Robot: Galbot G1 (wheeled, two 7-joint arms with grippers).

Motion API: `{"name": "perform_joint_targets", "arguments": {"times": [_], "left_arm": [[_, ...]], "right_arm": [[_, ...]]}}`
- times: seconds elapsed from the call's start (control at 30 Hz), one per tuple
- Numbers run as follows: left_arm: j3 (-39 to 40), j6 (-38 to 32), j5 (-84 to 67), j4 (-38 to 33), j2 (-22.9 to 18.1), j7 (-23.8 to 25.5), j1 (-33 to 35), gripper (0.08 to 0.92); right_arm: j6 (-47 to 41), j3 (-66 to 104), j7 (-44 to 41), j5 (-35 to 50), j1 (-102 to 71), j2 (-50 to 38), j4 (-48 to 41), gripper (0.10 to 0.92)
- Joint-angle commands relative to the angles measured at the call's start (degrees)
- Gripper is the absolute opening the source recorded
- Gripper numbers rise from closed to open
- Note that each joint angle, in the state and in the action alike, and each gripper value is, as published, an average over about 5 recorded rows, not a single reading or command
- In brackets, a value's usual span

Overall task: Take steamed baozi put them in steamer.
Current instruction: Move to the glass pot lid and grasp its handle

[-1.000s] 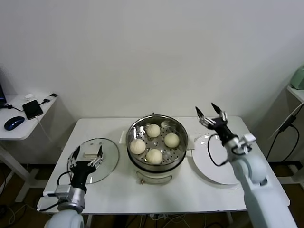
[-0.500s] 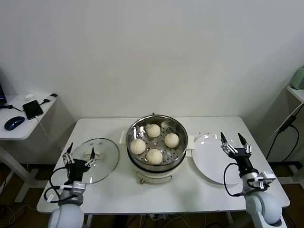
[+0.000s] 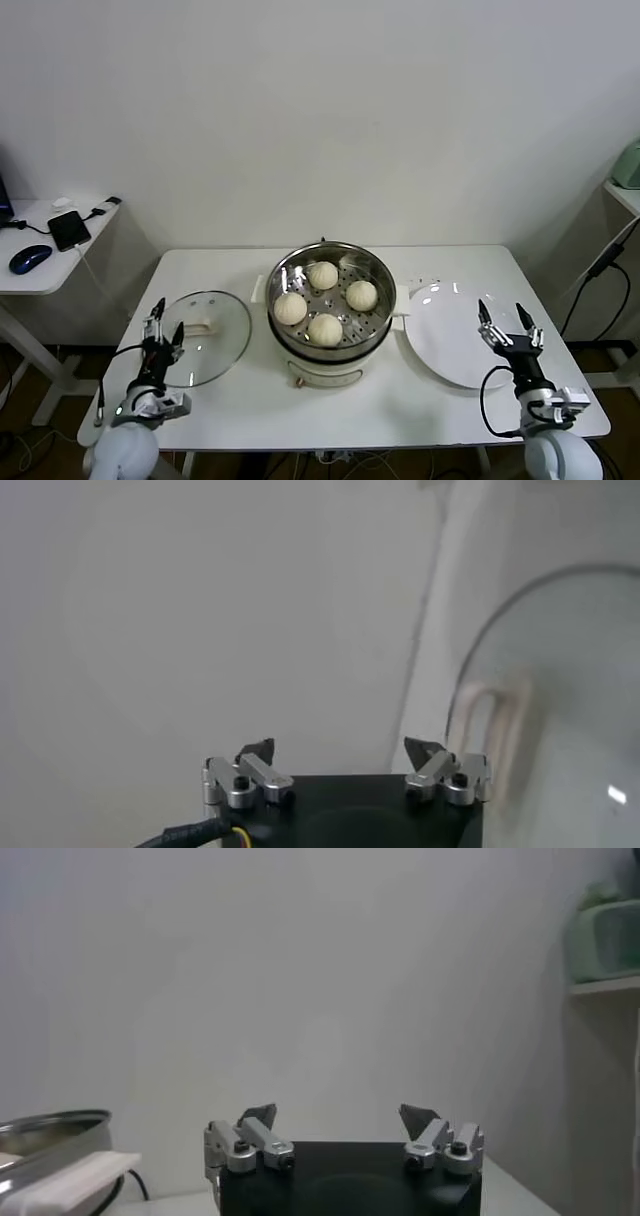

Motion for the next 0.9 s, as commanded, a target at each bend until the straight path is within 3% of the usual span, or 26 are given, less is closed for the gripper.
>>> {"name": "perform_joint_targets", "arguments": {"times": [0.03,0.9], "left_arm": [[5.39,1.54,10.55,9.69,6.25,-5.35,-2.75,0.823],[9.20,5.86,11.20,16.37,4.81,-5.35,-8.85,0.823]], "right_arm": [[0.54,0.86,0.42,-1.58,-0.69,1.36,-0.77,0.823],[0.40,1.73,0.23,-1.82,-0.51,2.26,-2.29,0.823]]}}
